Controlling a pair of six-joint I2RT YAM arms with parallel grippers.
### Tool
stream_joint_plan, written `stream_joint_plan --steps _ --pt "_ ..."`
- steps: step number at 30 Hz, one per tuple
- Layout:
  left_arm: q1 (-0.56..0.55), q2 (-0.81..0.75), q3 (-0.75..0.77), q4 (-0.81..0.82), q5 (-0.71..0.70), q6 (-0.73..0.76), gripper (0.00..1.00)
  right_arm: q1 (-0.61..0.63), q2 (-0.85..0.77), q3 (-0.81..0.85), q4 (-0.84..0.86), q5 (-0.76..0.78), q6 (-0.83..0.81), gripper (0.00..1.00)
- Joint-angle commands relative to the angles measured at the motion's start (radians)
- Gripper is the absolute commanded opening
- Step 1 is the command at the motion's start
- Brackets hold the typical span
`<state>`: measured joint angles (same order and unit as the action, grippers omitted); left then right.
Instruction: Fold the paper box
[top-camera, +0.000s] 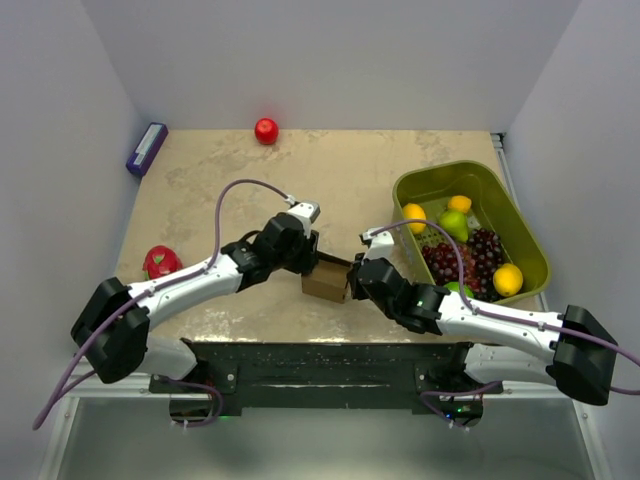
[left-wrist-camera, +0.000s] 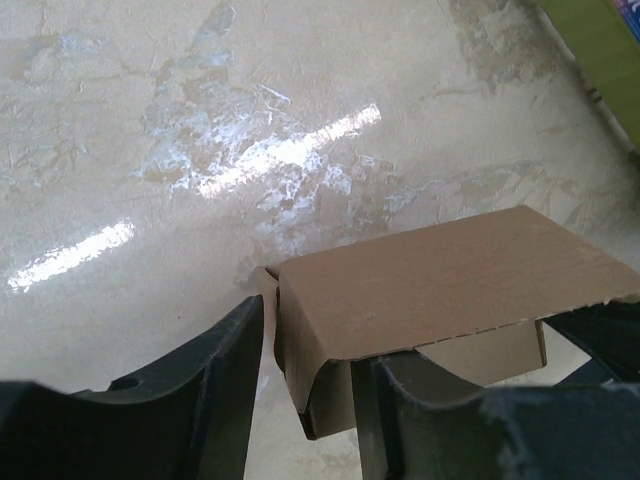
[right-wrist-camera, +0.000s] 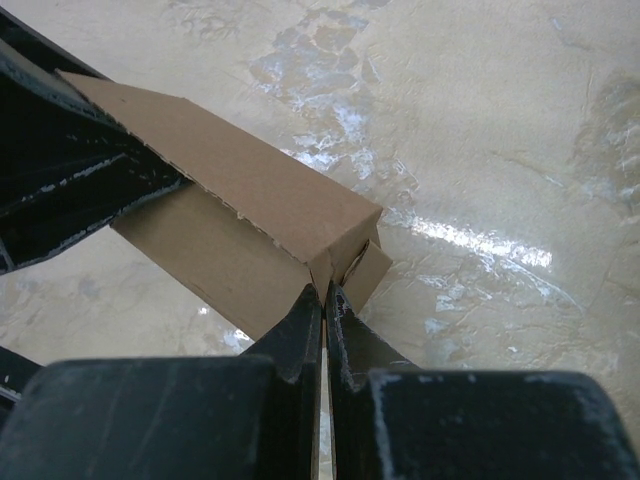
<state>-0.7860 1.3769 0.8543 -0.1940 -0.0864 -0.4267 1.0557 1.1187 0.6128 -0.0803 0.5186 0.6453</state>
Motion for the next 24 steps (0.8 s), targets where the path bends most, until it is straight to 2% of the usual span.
stream_joint_plan --steps 1,5,12,15,24 --pt "-0.012 -0.052 0.018 -0.036 -0.027 0.012 0.49 0.01 -0.016 -0.019 -0.022 0.031 0.025 0.0" --pt "-0.01 -0.081 0.037 -0.064 -0.044 0.019 0.54 0.01 -0.019 -0.019 -0.029 0.032 0.025 0.0" --pt "-0.01 -0.144 0.038 -0.067 -0.053 0.017 0.52 0.01 -0.019 -0.021 -0.029 0.032 0.027 0.0" --pt "-0.012 -0.156 0.037 -0.068 -0.041 0.016 0.46 0.01 -0.017 -0.019 -0.029 0.031 0.027 0.0" --pt "-0.028 -0.141 0.012 -0.056 0.019 -0.007 0.11 0.01 -0.007 -0.018 -0.026 0.029 0.025 0.0"
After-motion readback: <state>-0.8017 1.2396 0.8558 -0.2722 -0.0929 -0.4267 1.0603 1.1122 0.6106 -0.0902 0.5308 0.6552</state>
